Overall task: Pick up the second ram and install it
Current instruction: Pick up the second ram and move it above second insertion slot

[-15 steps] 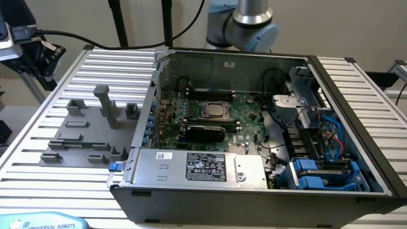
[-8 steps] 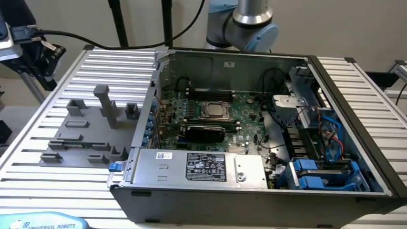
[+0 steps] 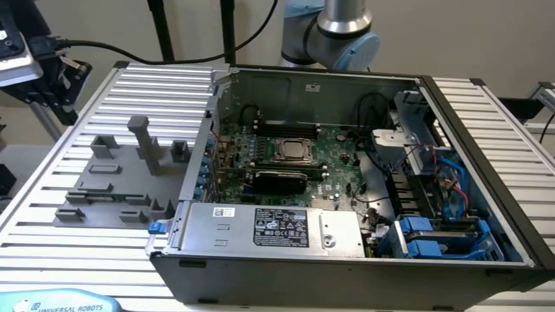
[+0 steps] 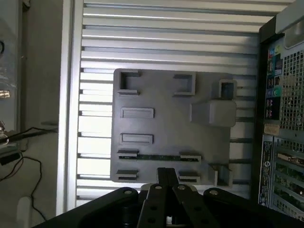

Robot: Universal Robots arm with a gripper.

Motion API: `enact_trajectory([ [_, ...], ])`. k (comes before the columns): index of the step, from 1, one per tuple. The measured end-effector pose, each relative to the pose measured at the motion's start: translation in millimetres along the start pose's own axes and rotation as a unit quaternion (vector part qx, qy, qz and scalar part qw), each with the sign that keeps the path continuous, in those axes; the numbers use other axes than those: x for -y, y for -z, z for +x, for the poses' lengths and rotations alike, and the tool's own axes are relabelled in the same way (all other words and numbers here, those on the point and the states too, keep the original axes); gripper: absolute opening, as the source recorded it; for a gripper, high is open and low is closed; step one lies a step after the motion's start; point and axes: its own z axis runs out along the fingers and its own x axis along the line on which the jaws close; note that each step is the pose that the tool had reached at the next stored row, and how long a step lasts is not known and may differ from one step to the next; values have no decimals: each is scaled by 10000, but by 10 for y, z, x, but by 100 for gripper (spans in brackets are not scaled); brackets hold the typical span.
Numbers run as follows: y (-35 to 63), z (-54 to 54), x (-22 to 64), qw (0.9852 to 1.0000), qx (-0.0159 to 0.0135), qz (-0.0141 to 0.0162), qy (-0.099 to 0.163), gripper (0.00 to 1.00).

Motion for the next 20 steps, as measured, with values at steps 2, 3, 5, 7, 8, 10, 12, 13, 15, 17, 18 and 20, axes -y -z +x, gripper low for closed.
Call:
enact_trajectory([
  [2,-16,0,1,9998,-8,-4,180,11],
  [3,-25,0,1,9996,-13,-6,270,11],
  [5,-43,1,2,9990,-21,-9,457,11],
  [7,-60,1,3,9980,-30,-13,636,11],
  [8,-68,1,3,9973,-34,-15,729,11],
  [10,-85,2,4,9959,-43,-19,908,11],
  [12,-102,2,5,9940,-52,-23,1089,11],
  [13,-111,2,5,9930,-56,-25,1179,11],
  [15,-127,3,6,9907,-65,-28,1357,11],
  [17,-143,3,7,9881,-74,-32,1534,11],
  [18,-152,3,7,9866,-78,-34,1631,11],
  [20,-168,3,8,9835,-87,-38,1808,11],
])
